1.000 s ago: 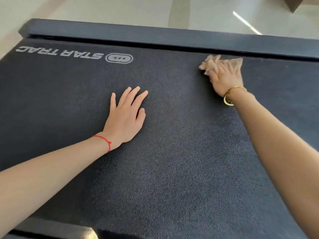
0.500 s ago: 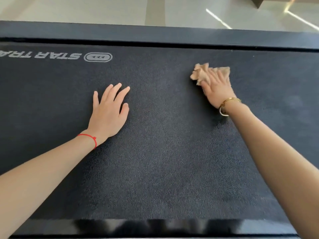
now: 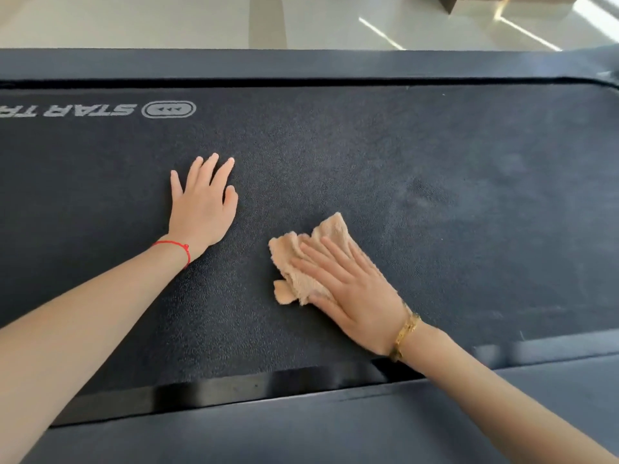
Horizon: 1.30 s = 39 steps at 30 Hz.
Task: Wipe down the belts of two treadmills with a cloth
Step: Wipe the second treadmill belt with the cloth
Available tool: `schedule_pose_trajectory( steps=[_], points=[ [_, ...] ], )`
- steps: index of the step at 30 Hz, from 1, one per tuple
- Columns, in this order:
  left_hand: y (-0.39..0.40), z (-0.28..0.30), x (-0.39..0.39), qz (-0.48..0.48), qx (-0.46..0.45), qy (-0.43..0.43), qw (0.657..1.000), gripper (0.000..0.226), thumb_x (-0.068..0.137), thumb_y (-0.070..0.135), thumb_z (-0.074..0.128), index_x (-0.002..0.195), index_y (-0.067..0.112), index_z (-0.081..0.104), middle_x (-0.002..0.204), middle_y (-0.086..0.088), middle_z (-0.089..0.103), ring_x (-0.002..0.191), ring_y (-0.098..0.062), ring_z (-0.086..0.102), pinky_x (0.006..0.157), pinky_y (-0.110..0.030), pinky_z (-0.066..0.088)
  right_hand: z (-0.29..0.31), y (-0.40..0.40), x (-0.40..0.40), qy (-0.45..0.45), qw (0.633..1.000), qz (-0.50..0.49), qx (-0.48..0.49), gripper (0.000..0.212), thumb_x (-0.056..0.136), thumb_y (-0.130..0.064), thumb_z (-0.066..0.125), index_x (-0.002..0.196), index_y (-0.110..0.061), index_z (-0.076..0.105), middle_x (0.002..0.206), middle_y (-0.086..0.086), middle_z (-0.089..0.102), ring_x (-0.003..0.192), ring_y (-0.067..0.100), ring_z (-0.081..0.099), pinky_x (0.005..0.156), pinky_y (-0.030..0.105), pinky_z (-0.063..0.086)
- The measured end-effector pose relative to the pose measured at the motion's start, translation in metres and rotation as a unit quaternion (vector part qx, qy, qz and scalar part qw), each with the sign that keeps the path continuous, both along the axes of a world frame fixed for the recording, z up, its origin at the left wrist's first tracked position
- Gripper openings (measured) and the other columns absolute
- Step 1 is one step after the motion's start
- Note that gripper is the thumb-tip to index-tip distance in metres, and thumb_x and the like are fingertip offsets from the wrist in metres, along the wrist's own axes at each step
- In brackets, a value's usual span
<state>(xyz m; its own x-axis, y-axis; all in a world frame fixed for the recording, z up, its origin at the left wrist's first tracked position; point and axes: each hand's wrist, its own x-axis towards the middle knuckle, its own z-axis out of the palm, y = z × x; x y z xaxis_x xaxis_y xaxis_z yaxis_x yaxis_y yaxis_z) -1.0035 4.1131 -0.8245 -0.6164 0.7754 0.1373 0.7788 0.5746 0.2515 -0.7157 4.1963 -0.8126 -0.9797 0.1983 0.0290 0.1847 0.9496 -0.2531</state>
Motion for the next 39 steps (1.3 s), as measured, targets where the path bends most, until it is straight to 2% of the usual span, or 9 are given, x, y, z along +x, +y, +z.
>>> schedule_pose_trajectory(
  steps=[7, 13, 17, 21, 26, 30, 33, 36, 39],
  points=[
    [-0.011, -0.001, 0.03, 0.0, -0.029, 0.004, 1.0, 0.054, 0.106, 0.032, 0.03, 0.158, 0.023, 0.021, 0.165, -0.005, 0.018, 0.153, -0.029, 0.009, 0.12, -0.061, 0.005, 0.005, 0.033, -0.012, -0.025, 0.989, -0.145, 0.0, 0.066, 0.094, -0.058, 0.008, 0.154, -0.031, 0.014, 0.163, -0.007, 0.01, 0.151, 0.02, 0.0, 0.121, 0.047, 0.004],
    [-0.015, -0.002, 0.043, 0.0, -0.022, -0.002, 1.0, 0.055, 0.104, 0.033, 0.034, 0.157, 0.022, 0.024, 0.164, -0.006, 0.02, 0.152, -0.032, 0.009, 0.119, -0.062, 0.004, 0.001, -0.061, 0.019, 0.005, 1.0, 0.003, 0.006, 0.057, 0.102, -0.05, 0.024, 0.154, -0.029, 0.02, 0.163, -0.008, 0.011, 0.151, 0.019, 0.002, 0.122, 0.043, 0.0],
    [-0.017, -0.001, 0.047, -0.005, -0.027, -0.001, 1.0, 0.056, 0.104, 0.035, 0.032, 0.158, 0.023, 0.022, 0.165, -0.006, 0.017, 0.152, -0.032, 0.007, 0.119, -0.062, 0.004, 0.002, -0.044, 0.023, 0.005, 1.0, 0.013, 0.006, 0.057, 0.102, -0.048, 0.024, 0.155, -0.025, 0.02, 0.163, -0.007, 0.012, 0.151, 0.018, 0.003, 0.122, 0.042, 0.001],
    [-0.018, -0.001, 0.048, 0.0, -0.032, -0.001, 0.999, 0.057, 0.104, 0.037, 0.03, 0.158, 0.023, 0.019, 0.166, -0.005, 0.015, 0.153, -0.031, 0.005, 0.12, -0.06, 0.003, -0.001, 0.034, 0.016, 0.022, 0.994, -0.101, 0.046, 0.06, 0.103, -0.045, 0.02, 0.152, -0.01, 0.028, 0.159, 0.008, 0.026, 0.148, 0.028, 0.019, 0.12, 0.051, 0.01],
    [-0.019, -0.002, 0.05, -0.007, -0.033, 0.0, 0.999, 0.057, 0.104, 0.037, 0.031, 0.158, 0.023, 0.019, 0.166, -0.005, 0.015, 0.153, -0.032, 0.005, 0.12, -0.062, 0.003, 0.003, 0.063, 0.012, -0.026, 0.956, -0.291, 0.0, 0.057, 0.102, -0.051, 0.02, 0.155, -0.03, 0.014, 0.163, -0.008, 0.003, 0.151, 0.018, -0.004, 0.119, 0.037, -0.009],
    [-0.012, 0.0, 0.053, -0.022, -0.032, -0.012, 0.999, 0.056, 0.104, 0.034, 0.032, 0.158, 0.023, 0.021, 0.165, -0.005, 0.016, 0.153, -0.03, 0.004, 0.118, -0.066, 0.001, 0.002, -0.004, 0.016, -0.008, 0.982, -0.189, 0.015, 0.063, 0.098, -0.055, 0.015, 0.154, -0.029, 0.02, 0.163, -0.007, 0.012, 0.151, 0.017, 0.002, 0.121, 0.047, 0.006],
    [0.004, 0.006, 0.065, -0.068, -0.02, -0.013, 0.997, 0.055, 0.104, 0.032, 0.032, 0.157, 0.023, 0.023, 0.165, -0.005, 0.018, 0.153, -0.028, 0.005, 0.117, -0.067, 0.001, 0.005, -0.045, 0.028, -0.007, 0.991, -0.133, 0.004, 0.057, 0.101, -0.05, 0.02, 0.154, -0.029, 0.024, 0.163, -0.01, 0.01, 0.151, 0.014, -0.002, 0.122, 0.042, 0.0],
    [0.024, 0.01, 0.08, -0.111, -0.008, -0.018, 0.994, 0.054, 0.104, 0.031, 0.031, 0.157, 0.022, 0.024, 0.164, -0.005, 0.018, 0.153, -0.027, 0.006, 0.117, -0.067, 0.001, 0.006, -0.036, 0.035, -0.017, 0.994, -0.106, -0.006, 0.057, 0.101, -0.051, 0.019, 0.154, -0.03, 0.021, 0.163, -0.013, 0.007, 0.15, 0.013, -0.005, 0.122, 0.039, -0.003],
    [0.041, 0.013, 0.091, -0.126, 0.0, -0.023, 0.992, 0.054, 0.104, 0.031, 0.031, 0.157, 0.021, 0.023, 0.165, -0.006, 0.018, 0.153, -0.027, 0.005, 0.118, -0.066, 0.0, 0.003, 0.013, 0.038, -0.002, 0.99, -0.135, 0.03, 0.06, 0.102, -0.047, 0.022, 0.152, -0.015, 0.028, 0.161, 0.002, 0.021, 0.15, 0.022, 0.01, 0.122, 0.04, 0.0]
  ],
)
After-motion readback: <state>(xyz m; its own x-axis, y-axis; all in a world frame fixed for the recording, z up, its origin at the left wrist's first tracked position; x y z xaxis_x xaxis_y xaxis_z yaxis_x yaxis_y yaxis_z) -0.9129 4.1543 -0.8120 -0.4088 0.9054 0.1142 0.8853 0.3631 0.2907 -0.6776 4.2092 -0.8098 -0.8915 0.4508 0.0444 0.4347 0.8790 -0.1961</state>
